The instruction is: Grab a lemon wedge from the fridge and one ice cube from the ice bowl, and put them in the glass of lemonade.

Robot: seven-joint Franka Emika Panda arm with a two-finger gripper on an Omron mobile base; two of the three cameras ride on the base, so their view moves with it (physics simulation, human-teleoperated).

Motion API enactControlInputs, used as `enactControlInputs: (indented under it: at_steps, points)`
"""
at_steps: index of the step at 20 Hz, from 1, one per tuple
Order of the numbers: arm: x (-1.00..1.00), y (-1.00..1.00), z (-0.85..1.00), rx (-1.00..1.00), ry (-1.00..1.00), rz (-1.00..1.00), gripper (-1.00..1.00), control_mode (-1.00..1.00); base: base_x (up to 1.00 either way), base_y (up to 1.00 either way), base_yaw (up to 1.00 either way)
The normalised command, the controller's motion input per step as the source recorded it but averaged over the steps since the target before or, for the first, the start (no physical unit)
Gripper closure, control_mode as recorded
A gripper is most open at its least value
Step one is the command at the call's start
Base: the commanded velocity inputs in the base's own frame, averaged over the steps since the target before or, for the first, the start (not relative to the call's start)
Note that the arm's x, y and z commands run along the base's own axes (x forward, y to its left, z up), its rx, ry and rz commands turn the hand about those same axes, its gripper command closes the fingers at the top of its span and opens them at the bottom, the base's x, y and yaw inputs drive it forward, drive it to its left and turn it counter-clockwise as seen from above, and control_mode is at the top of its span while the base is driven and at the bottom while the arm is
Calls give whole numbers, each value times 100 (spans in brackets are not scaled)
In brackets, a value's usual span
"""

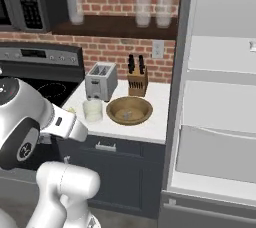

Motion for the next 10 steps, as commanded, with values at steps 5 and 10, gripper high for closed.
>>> enactControlInputs:
  at_steps: [5, 10]
  points:
    - [0, 0, 0, 0, 0, 0, 100, 100, 77, 51, -2]
    - [0, 0, 0, 0, 0, 0, 100, 100, 41, 0, -8]
